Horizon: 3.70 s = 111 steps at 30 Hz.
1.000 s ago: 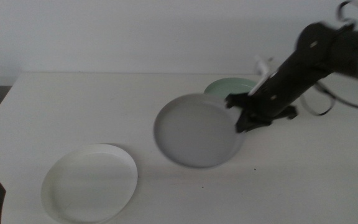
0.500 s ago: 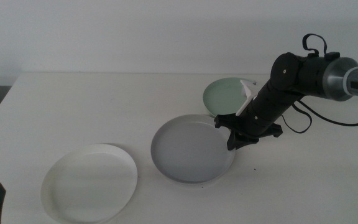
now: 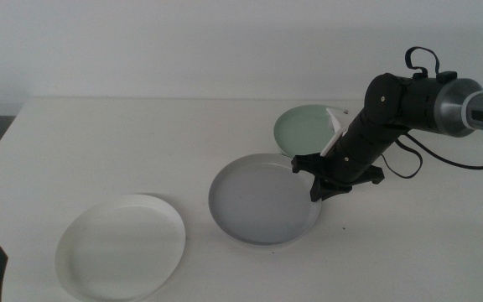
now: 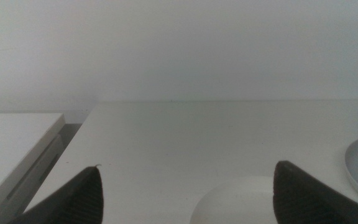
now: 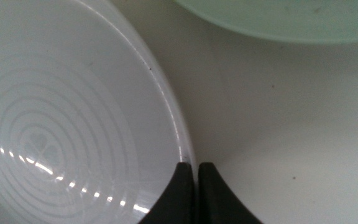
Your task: Stack the three bowls on top of each other.
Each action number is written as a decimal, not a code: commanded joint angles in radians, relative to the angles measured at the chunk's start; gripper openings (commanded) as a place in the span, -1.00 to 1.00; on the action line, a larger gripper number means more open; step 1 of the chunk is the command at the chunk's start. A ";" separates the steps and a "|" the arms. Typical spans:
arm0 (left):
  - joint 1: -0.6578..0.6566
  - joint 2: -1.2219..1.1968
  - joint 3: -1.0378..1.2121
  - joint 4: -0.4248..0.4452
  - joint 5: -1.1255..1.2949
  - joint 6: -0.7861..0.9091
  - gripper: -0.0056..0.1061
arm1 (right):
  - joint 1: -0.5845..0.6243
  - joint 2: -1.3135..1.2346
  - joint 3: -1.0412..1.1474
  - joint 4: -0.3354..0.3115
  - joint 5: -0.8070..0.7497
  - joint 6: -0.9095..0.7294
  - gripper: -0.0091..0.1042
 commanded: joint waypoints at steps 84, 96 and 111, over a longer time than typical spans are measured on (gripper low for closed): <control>-0.007 -0.003 0.000 -0.002 -0.014 0.000 0.78 | -0.036 -0.283 -0.104 -0.176 -0.101 0.004 -0.88; -0.007 -0.003 0.000 -0.002 -0.014 0.000 0.78 | 0.012 -0.317 0.240 -0.100 -0.326 0.102 -0.88; -0.007 -0.003 0.000 -0.002 -0.014 0.000 0.78 | 0.030 -0.208 0.240 -0.071 -0.344 0.085 -0.88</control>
